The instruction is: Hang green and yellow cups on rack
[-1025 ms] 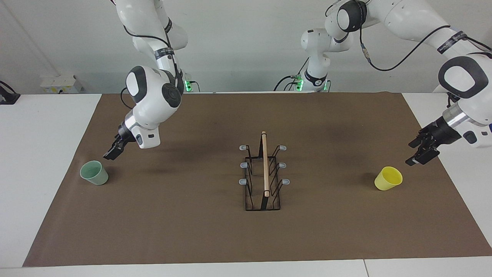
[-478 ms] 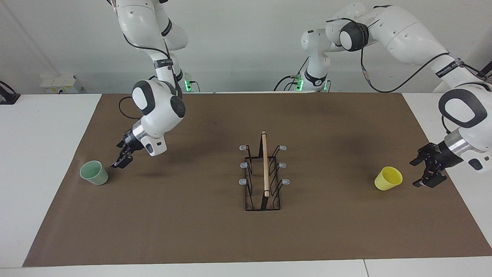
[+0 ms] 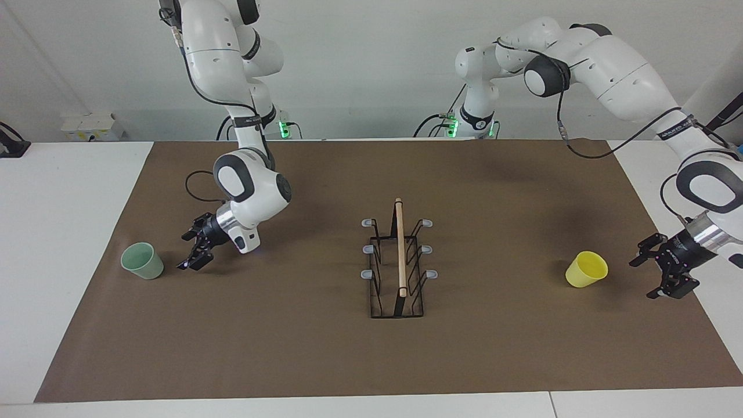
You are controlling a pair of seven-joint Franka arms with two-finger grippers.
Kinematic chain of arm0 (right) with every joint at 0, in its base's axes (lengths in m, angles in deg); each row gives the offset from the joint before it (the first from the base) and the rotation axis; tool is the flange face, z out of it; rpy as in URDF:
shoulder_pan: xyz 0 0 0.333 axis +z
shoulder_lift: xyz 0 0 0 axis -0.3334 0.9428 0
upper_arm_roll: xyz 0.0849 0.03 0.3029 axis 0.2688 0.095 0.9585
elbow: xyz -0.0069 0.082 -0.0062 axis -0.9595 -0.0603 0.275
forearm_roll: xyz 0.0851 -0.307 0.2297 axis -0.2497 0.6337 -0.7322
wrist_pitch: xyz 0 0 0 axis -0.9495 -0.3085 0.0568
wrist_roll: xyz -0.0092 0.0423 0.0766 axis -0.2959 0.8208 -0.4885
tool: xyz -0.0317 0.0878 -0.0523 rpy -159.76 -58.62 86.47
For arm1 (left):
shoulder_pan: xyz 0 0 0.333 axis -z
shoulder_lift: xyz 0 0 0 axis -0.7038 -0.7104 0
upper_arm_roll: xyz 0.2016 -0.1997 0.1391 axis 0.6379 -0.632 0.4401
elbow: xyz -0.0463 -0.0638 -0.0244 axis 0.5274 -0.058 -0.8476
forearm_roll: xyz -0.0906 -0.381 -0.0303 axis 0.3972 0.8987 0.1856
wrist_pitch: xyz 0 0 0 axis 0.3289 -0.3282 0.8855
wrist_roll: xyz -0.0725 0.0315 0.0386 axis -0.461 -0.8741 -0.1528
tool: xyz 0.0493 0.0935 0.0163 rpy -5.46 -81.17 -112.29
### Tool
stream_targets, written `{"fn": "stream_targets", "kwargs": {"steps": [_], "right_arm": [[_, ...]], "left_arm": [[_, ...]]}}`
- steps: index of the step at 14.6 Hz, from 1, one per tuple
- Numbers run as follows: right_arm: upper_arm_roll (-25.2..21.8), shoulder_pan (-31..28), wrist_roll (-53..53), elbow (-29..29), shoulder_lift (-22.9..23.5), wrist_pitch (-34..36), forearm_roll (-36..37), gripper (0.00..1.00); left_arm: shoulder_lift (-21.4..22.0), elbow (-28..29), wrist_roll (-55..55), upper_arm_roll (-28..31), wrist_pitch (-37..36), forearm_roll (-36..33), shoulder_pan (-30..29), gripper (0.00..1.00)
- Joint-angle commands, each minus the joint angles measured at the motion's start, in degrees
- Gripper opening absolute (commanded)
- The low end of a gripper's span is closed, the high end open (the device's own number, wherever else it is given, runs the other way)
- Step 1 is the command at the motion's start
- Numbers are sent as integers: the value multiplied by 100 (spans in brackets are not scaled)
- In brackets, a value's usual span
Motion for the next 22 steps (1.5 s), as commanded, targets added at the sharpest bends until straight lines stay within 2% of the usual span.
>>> {"fn": "stream_targets", "kwargs": {"steps": [1,3,6,8,11,13,20,21,22], "right_arm": [[39,-371,258,41,16,-339,506,100],[39,-556,452,32,33,-453,743,100],[39,-671,496,41,42,-532,806,100],[39,-750,601,59,42,-620,954,100],[39,-899,628,182,42,-779,1350,100],[39,-961,628,190,42,-884,1465,100],[30,-1110,628,190,60,-1051,1702,100],[39,-1110,628,190,60,-1051,1711,90],[39,-1110,628,190,60,-1060,1711,68]], "left_arm": [[260,700,452,222,111,539,144,100],[436,1166,707,346,128,953,250,100],[901,2167,761,381,277,1471,434,100],[1086,2669,770,390,549,1709,505,100],[1341,3451,753,390,1093,2517,610,100],[1368,3647,717,381,1323,2983,785,100],[1430,4016,691,320,2079,3889,1164,100],[1421,4008,700,294,2149,3960,1199,100],[1413,3999,700,241,2263,4056,1217,100]]}}
